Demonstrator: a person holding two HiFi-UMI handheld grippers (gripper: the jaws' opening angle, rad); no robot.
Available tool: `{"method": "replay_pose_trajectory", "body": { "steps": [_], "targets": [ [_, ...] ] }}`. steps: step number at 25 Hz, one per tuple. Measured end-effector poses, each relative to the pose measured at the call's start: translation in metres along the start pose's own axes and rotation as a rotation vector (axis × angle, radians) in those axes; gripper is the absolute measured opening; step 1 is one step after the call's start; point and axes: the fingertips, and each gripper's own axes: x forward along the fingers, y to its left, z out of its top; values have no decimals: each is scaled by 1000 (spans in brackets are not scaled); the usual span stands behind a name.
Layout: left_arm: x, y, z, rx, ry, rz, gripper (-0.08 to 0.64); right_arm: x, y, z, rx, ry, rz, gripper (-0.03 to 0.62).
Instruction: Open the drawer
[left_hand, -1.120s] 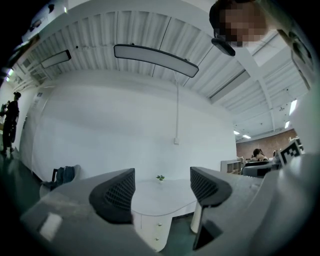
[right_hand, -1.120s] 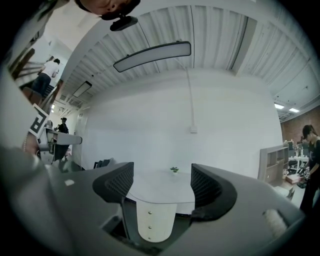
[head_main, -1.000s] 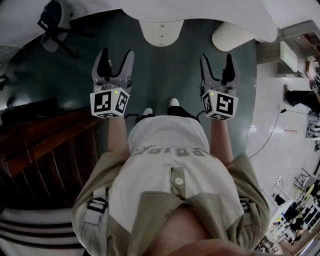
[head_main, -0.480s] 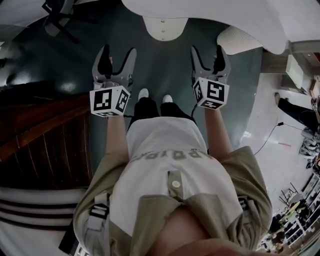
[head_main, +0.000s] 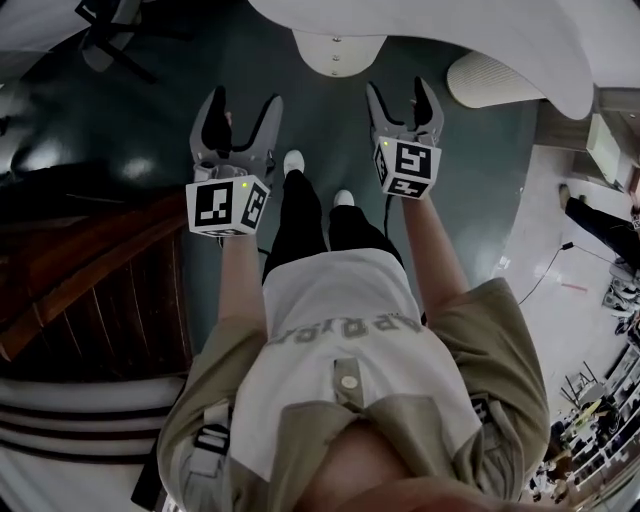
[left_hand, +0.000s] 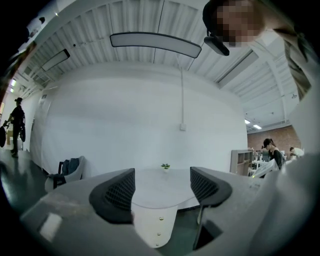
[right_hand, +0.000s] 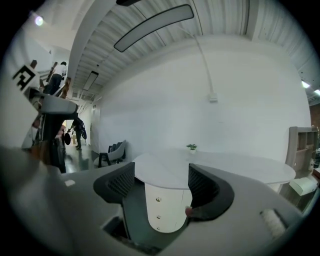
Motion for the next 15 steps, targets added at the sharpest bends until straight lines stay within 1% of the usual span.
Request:
{"method": "replay_pose_trajectory", "body": {
  "steps": [5,10,15],
  "targets": [
    [21,16,-30,22,7,-21,347,45,21,-46,-31,44,-2,334],
    [47,31,-75,62,36,-62,347,93,41,-96,-36,88,-7,334],
    [70,52,-130,25,45,-66,347,142,50,-157,-19,137,-34,330]
  ]
}}
